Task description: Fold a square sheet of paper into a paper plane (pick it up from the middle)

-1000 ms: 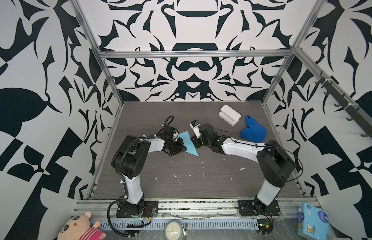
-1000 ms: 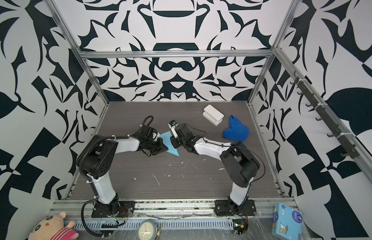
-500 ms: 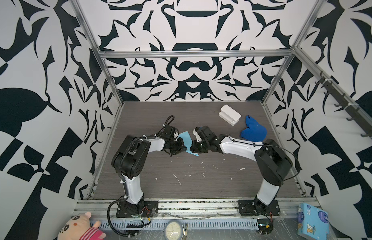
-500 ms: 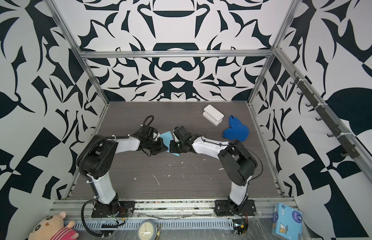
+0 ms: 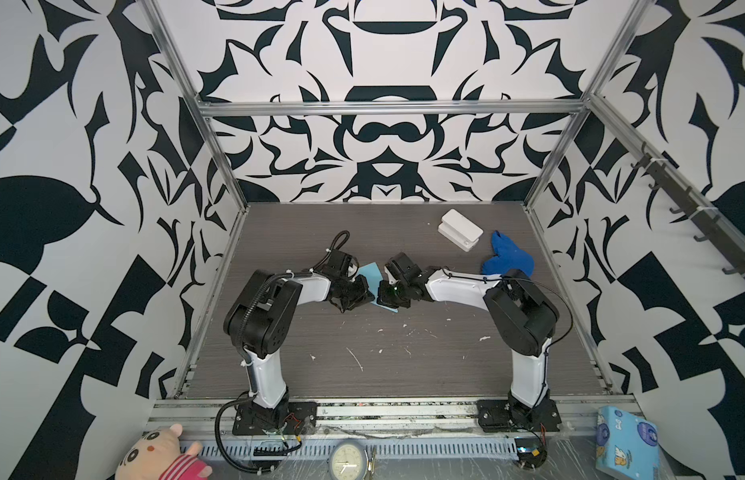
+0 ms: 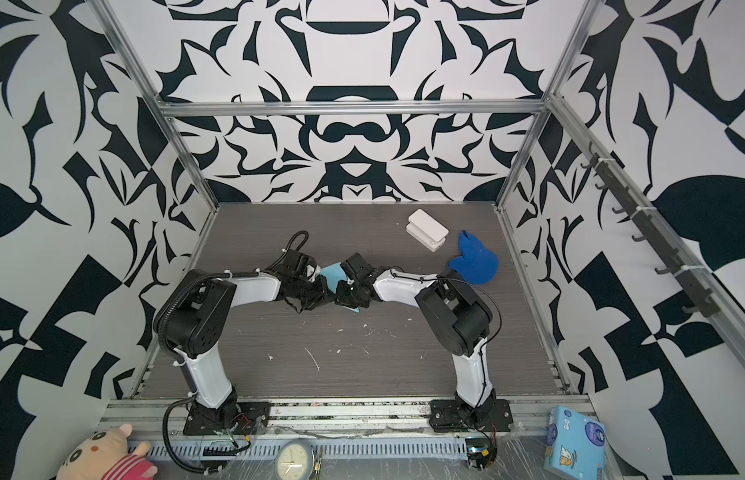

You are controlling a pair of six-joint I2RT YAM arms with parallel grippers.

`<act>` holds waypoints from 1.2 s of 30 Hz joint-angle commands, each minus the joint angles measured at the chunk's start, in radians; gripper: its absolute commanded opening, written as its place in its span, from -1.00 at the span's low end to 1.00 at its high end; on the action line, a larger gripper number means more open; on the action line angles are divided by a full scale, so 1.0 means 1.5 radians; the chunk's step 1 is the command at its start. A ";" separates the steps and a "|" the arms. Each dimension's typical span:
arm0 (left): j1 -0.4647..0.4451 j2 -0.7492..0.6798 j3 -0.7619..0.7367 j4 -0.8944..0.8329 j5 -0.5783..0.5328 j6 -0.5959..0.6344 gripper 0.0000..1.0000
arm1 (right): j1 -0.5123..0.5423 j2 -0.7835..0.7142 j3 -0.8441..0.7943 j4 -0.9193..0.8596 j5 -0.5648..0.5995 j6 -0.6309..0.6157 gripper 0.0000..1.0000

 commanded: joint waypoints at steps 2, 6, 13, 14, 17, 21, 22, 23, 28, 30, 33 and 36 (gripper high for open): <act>-0.002 0.039 -0.017 -0.082 -0.083 0.001 -0.89 | -0.005 -0.006 0.016 -0.032 0.010 0.009 -1.00; -0.002 0.040 -0.018 -0.085 -0.087 0.001 -0.88 | -0.009 -0.013 0.004 -0.043 0.024 0.007 -1.00; -0.001 0.043 -0.015 -0.090 -0.092 0.002 -0.89 | -0.012 -0.016 -0.004 -0.062 0.031 0.011 -1.00; 0.000 0.043 -0.015 -0.090 -0.092 0.002 -0.89 | -0.013 -0.017 -0.005 -0.065 0.034 0.010 -1.00; -0.001 0.044 -0.014 -0.091 -0.093 0.003 -0.89 | -0.016 -0.019 -0.010 -0.078 0.042 0.010 -1.00; -0.001 0.043 -0.015 -0.096 -0.096 0.004 -0.89 | -0.017 -0.021 -0.015 -0.092 0.046 0.005 -1.00; -0.001 0.043 -0.015 -0.097 -0.097 0.004 -0.89 | -0.017 -0.023 -0.017 -0.095 0.049 0.003 -1.00; -0.002 0.043 -0.015 -0.098 -0.098 0.004 -0.89 | -0.017 -0.024 -0.019 -0.100 0.051 0.002 -1.00; -0.001 0.043 -0.014 -0.106 -0.106 0.005 -0.89 | -0.021 -0.036 -0.027 -0.117 0.057 -0.006 -1.00; -0.001 0.043 -0.013 -0.111 -0.108 0.005 -0.89 | -0.022 -0.046 -0.033 -0.123 0.058 -0.009 -1.00; 0.000 0.044 -0.012 -0.113 -0.110 0.004 -0.89 | -0.025 -0.060 -0.044 -0.133 0.058 -0.015 -1.00; -0.001 0.043 -0.011 -0.113 -0.110 0.005 -0.89 | -0.027 -0.071 -0.058 -0.142 0.055 -0.023 -1.00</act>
